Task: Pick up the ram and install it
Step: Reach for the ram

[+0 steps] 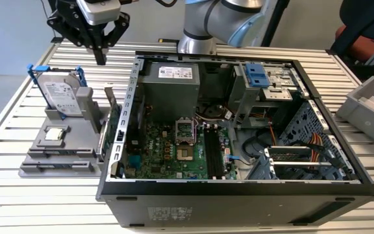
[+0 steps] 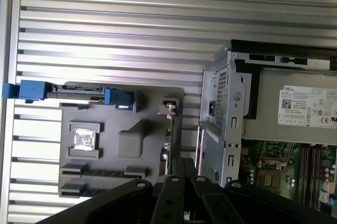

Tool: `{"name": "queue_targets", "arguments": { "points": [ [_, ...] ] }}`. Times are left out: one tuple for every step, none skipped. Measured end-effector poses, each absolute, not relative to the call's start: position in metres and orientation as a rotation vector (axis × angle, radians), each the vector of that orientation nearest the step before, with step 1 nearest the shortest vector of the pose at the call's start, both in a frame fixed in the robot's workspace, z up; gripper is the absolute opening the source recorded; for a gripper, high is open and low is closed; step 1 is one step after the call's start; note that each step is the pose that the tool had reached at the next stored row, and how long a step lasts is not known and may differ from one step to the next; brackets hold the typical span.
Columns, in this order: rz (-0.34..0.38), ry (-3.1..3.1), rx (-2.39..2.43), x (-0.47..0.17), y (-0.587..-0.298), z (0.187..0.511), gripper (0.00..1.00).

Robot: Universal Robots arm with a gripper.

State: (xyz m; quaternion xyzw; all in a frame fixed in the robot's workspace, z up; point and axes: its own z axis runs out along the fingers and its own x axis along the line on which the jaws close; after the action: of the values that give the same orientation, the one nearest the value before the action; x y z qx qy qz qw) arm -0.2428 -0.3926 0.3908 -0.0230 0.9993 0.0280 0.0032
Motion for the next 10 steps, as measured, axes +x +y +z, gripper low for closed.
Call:
{"name": "queue_targets", "arguments": {
  "points": [
    [0.088, 3.133, -0.073, -0.244, -0.393, 0.391, 0.0],
    [0.088, 3.134, -0.074, -0.246, -0.393, 0.391, 0.0],
    [0.088, 3.134, -0.075, -0.247, -0.392, 0.391, 0.0],
    [0.088, 3.134, -0.076, -0.248, -0.392, 0.391, 0.0],
    [0.088, 3.134, -0.077, -0.25, -0.392, 0.391, 0.0],
    [0.088, 3.134, -0.078, -0.251, -0.392, 0.391, 0.0],
    [0.088, 3.134, -0.078, -0.252, -0.392, 0.391, 0.0],
    [0.088, 3.135, -0.079, -0.254, -0.392, 0.391, 0.0],
    [0.088, 3.135, -0.08, -0.255, -0.392, 0.391, 0.0],
    [0.088, 3.135, -0.08, -0.257, -0.392, 0.39, 0.0]
  ]
}}
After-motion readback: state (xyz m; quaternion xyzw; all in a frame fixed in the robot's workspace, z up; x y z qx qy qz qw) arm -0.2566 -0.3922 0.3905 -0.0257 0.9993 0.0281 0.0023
